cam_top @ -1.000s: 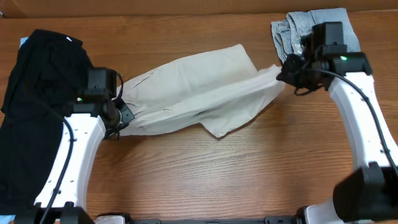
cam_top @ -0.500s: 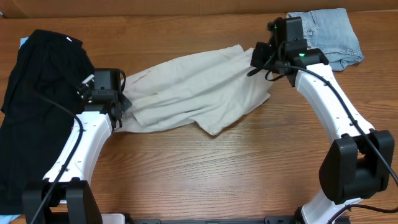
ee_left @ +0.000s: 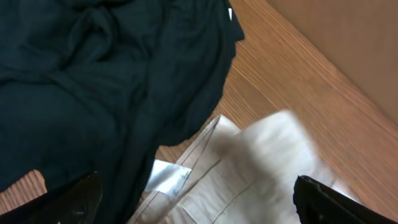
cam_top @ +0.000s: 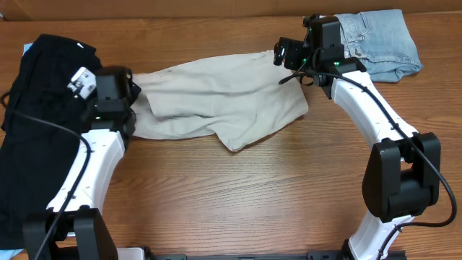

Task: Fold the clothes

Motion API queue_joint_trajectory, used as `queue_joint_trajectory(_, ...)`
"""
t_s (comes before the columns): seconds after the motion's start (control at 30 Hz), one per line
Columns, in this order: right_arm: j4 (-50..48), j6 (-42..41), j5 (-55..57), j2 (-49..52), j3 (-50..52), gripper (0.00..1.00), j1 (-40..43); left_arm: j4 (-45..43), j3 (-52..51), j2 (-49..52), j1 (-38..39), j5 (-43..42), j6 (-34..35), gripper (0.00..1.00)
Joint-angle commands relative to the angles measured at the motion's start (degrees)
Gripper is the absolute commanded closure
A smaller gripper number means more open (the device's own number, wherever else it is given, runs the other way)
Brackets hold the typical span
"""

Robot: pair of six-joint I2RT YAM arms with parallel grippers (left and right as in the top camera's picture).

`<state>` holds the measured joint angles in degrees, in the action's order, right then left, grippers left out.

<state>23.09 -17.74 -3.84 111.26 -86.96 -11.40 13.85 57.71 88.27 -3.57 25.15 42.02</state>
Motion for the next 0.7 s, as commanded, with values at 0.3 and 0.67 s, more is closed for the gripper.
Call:
queue_joint_trajectory(0.3, 18.8, -0.2, 0.7, -9.7, -1.3, 0.00, -0.1, 21.7, 13.4, 0.1, -2.4, -23.8, -14.0, 0.00)
queue_joint_trajectory(0.67, 29.2, -0.4, -0.6, -9.1, -0.4, 0.00, -0.1, 27.8, 11.0, 7.7, -1.3, -22.1, -15.3, 0.21)
